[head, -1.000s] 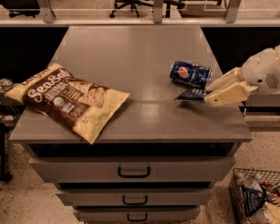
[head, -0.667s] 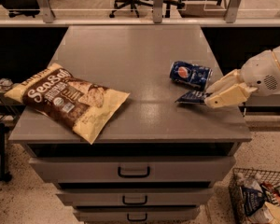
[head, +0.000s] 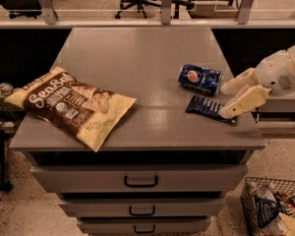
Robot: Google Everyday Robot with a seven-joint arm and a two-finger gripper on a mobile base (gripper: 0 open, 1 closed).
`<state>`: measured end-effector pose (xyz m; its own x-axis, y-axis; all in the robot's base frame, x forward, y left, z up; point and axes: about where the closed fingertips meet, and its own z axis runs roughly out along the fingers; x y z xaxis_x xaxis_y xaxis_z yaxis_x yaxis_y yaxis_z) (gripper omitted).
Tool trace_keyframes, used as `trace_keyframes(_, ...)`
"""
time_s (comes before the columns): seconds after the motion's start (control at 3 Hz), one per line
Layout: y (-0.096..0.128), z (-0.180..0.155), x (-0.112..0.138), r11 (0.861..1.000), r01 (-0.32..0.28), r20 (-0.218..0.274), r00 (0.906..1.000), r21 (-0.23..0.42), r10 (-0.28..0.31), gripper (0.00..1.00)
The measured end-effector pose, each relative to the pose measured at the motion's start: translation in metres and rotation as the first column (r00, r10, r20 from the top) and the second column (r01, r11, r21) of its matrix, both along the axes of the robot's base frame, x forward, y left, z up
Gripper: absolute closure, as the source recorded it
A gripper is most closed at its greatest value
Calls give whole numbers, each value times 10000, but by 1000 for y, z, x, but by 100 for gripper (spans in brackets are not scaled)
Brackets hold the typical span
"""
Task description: Move rxbar blueberry near pepsi can
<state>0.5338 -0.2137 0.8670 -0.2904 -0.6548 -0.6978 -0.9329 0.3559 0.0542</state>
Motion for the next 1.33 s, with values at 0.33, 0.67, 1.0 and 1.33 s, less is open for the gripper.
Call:
trace_keyframes(0.33, -3, -4, 7, 9999, 112, 61, 9999, -47, -111, 0)
trace_keyframes(0.67, -3, -3, 8, 9999, 126, 71, 9999, -45, -126, 0)
trace_keyframes(1.0, -20, 20, 14, 9965, 832, 684, 9942, 78, -836, 0)
trace_keyframes(1.33, -41, 61, 21, 9877, 1442, 1515, 9767, 604, -1519, 0)
